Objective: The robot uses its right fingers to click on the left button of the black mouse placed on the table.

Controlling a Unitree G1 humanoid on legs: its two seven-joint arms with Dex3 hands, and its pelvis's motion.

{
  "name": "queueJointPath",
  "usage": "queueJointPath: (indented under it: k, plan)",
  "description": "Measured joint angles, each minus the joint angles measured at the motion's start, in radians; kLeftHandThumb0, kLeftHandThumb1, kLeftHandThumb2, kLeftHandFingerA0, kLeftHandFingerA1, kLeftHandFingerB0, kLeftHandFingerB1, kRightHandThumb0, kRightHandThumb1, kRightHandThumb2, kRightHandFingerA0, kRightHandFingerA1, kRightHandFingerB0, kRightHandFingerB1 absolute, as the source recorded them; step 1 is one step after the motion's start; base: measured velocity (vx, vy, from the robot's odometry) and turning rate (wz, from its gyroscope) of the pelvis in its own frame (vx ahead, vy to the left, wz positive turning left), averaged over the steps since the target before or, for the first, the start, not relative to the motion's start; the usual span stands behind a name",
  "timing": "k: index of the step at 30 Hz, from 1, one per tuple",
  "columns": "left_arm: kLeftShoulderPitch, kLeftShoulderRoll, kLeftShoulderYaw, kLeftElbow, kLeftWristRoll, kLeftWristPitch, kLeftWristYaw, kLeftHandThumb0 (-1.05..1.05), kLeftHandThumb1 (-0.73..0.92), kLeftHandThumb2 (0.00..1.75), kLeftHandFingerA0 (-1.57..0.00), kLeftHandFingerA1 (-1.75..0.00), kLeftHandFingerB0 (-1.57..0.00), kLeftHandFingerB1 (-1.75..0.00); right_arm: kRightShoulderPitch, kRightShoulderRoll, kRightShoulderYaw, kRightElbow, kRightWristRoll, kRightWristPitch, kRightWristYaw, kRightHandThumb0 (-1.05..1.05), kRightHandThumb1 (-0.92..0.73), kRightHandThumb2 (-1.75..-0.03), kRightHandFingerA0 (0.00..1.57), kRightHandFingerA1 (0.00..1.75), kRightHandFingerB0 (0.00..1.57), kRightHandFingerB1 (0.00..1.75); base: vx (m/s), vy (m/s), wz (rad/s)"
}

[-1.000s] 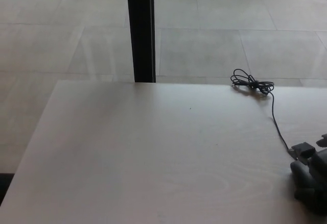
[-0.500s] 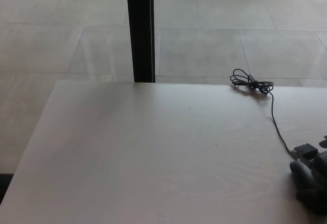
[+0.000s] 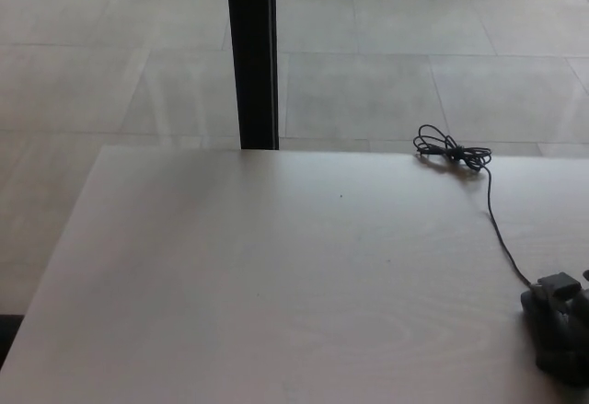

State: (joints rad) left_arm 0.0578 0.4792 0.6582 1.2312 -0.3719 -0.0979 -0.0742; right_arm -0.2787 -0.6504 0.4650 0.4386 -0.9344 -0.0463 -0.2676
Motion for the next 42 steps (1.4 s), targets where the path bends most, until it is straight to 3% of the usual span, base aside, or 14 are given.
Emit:
queueJointPath:
  k: [4, 5, 6, 7, 21, 22, 23, 24, 25, 26, 39, 40, 41, 42]
  plan:
    - [-0.004, 0.0, -0.006, -0.002, 0.0, 0.0, 0.001, -0.69, 0.85, 0.66, -0.71, -0.59, -0.5, -0.43, 0.005, 0.0, 0.004, 0.0, 0.0, -0.005, 0.0, -0.89, -0.92, -0.74, 0.25, 0.56, 0.34, 0.38, 0.0, 0.0, 0.0]
    - [-0.005, 0.0, -0.005, -0.001, -0.001, 0.0, 0.001, -0.69, 0.85, 0.65, -0.7, -0.57, -0.52, -0.43, 0.007, 0.0, 0.007, 0.004, -0.001, -0.006, -0.001, -0.9, -0.82, -1.24, 0.22, 0.6, 0.29, 0.5, 0.0, 0.0, 0.0]
    - [-0.007, 0.0, -0.004, 0.0, -0.001, 0.0, 0.0, -0.69, 0.85, 0.65, -0.7, -0.57, -0.52, -0.43, 0.011, 0.0, 0.012, 0.007, -0.001, -0.006, -0.002, -0.9, -0.82, -1.24, 0.22, 0.6, 0.29, 0.5, 0.0, 0.0, 0.0]
    - [-0.009, 0.0, -0.004, 0.002, -0.002, 0.0, 0.0, -0.68, 0.86, 0.66, -0.72, -0.61, -0.52, -0.43, 0.016, 0.0, 0.017, 0.009, -0.002, -0.006, -0.003, -0.91, -0.92, -0.75, 0.2, 0.56, 0.3, 0.38, 0.0, 0.0, 0.0]
    - [-0.016, 0.001, 0.024, 0.003, -0.012, -0.003, -0.005, -0.7, 0.87, 0.65, -0.66, -0.61, -0.5, -0.45, 0.069, 0.008, 0.038, 0.08, 0.014, -0.015, -0.092, -0.89, -0.92, -0.69, 0.24, 0.73, 0.36, 0.41, 0.0, 0.0, 0.0]
    - [-0.017, 0.001, 0.024, 0.003, -0.012, -0.003, -0.005, -0.7, 0.87, 0.65, -0.66, -0.61, -0.5, -0.45, 0.07, 0.009, 0.037, 0.081, 0.019, -0.018, -0.095, -0.89, -0.92, -0.69, 0.24, 0.73, 0.36, 0.41, 0.0, 0.0, 0.0]
    - [-0.018, 0.001, 0.025, 0.004, -0.013, -0.003, -0.006, -0.7, 0.88, 0.65, -0.59, -0.59, -0.49, -0.46, 0.071, 0.009, 0.035, 0.082, 0.023, -0.021, -0.096, -0.87, -0.75, -1.18, 0.22, 0.66, 0.34, 0.54, 0.0, 0.0, 0.0]
    - [-0.019, 0.001, 0.028, 0.004, -0.015, -0.003, -0.009, -0.71, 0.89, 0.66, -0.62, -0.59, -0.5, -0.45, 0.073, 0.009, 0.033, 0.084, 0.028, -0.025, -0.099, -0.88, -0.92, -0.69, 0.21, 0.73, 0.35, 0.42, 0.0, 0.0, 0.0]
    - [-0.019, 0.001, 0.031, 0.003, -0.018, -0.003, -0.014, -0.71, 0.88, 0.66, -0.56, -0.58, -0.49, -0.46, 0.075, 0.009, 0.03, 0.086, 0.036, -0.029, -0.1, -0.88, -0.91, -0.68, 0.23, 0.7, 0.38, 0.41, 0.0, 0.0, 0.0]
    - [-0.019, 0.001, 0.032, 0.004, -0.02, -0.003, -0.017, -0.72, 0.87, 0.66, -0.62, -0.61, -0.53, -0.47, 0.076, 0.009, 0.028, 0.088, 0.04, -0.032, -0.1, -0.96, -0.82, -0.89, 0.16, 0.61, 0.32, 0.44, 0.0, 0.0, 0.0]
    - [-0.002, 0.001, 0.035, 0.004, -0.027, -0.003, -0.032, -0.74, 0.92, 0.67, -0.61, -0.6, -0.45, -0.45, 0.04, -0.005, -0.016, 0.039, 0.078, -0.058, -0.015, -0.84, -0.92, -0.68, 0.29, 0.45, 0.38, 0.32, 0.0, 0.0, 0.0]
    - [0.001, 0.0, 0.035, 0.003, -0.027, -0.003, -0.033, -0.81, 0.76, 0.87, -0.58, -0.63, -0.41, -0.5, 0.04, -0.003, -0.03, 0.027, 0.087, -0.059, 0.004, -0.85, -0.9, -0.68, 0.34, 0.42, 0.42, 0.33, 0.0, 0.0, 0.0]
    - [0.002, 0.0, 0.033, 0.002, -0.027, -0.003, -0.034, -0.75, 0.92, 0.67, -0.57, -0.55, -0.46, -0.44, 0.04, -0.001, -0.044, 0.016, 0.098, -0.061, 0.021, -0.87, -0.76, -1.15, 0.36, 0.53, 0.34, 0.46, 0.0, 0.0, 0.0]
    - [0.003, 0.0, 0.033, 0.002, -0.027, -0.003, -0.035, -0.75, 0.92, 0.67, -0.57, -0.55, -0.46, -0.44, 0.04, 0.002, -0.054, 0.008, 0.107, -0.062, 0.035, -0.87, -0.76, -1.15, 0.36, 0.53, 0.34, 0.46, 0.0, 0.0, 0.0]
